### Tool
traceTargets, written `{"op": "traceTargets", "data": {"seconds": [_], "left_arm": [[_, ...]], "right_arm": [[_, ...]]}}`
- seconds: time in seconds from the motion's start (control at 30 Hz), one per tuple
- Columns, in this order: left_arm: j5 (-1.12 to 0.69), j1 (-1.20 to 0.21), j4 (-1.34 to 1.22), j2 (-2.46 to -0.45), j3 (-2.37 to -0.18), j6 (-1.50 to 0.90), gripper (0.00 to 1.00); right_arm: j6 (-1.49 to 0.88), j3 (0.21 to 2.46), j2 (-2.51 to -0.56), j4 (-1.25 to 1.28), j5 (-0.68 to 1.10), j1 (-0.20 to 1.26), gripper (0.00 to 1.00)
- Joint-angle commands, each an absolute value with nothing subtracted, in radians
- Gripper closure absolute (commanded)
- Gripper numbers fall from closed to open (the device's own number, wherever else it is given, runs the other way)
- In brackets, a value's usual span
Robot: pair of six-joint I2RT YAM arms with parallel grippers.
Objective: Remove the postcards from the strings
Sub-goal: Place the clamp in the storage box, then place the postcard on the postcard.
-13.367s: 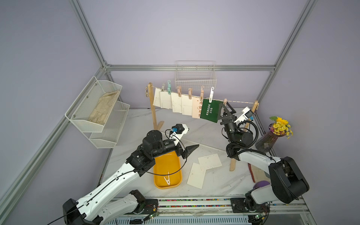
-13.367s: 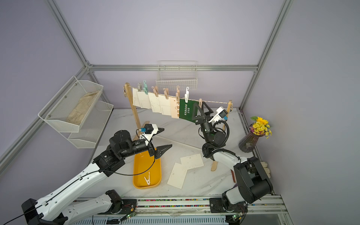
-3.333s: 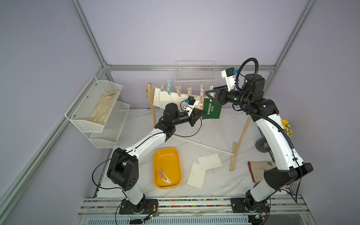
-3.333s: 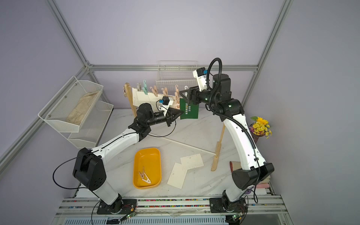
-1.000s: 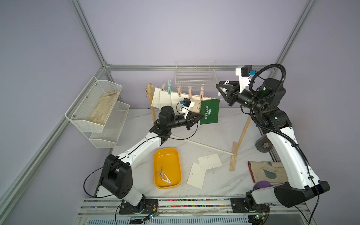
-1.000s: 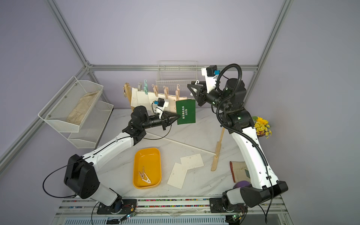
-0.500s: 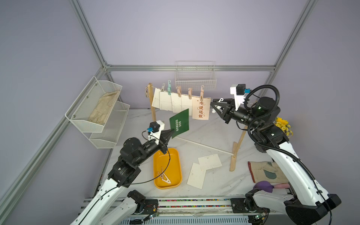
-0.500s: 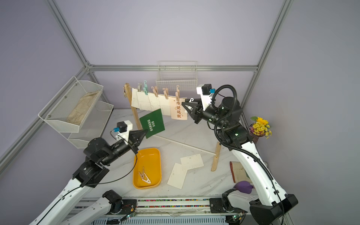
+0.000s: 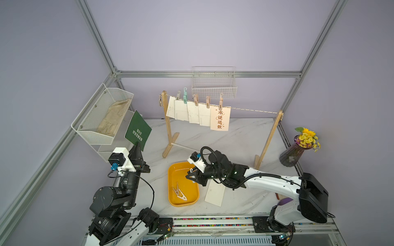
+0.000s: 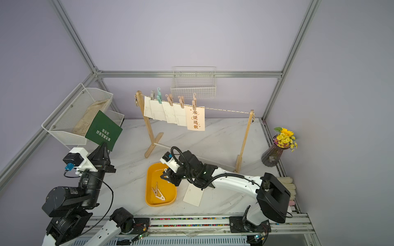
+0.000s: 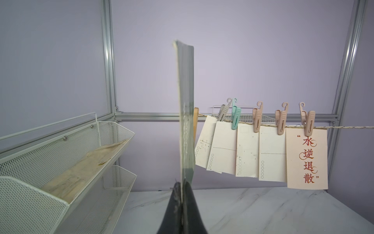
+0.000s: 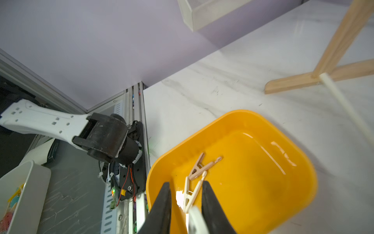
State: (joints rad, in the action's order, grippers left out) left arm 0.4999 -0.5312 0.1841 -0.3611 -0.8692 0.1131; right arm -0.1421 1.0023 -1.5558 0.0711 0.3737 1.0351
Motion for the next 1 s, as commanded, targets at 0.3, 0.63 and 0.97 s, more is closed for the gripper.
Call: {"op": "traceTargets", "data": {"seconds": [0.3, 0.63, 0.97], "left_arm": [[0.222, -0.533, 0.273, -0.427, -0.956, 0.151, 1.00], [-0.314, -0.569, 0.410, -0.641, -1.045, 0.174, 1.00], [0.143, -1.069, 0.440, -0.915, -0.988, 0.280, 1.00]], "right_arm": [[-0.168, 0.958, -1.435, 0.196, 0.061, 1.031, 0.35], [-0.334, 0.729, -0.751, 0.003, -0.615, 1.012, 0.33], [-0.468, 0.834, -0.518, -0.339, -0.901, 1.011, 0.33]]}}
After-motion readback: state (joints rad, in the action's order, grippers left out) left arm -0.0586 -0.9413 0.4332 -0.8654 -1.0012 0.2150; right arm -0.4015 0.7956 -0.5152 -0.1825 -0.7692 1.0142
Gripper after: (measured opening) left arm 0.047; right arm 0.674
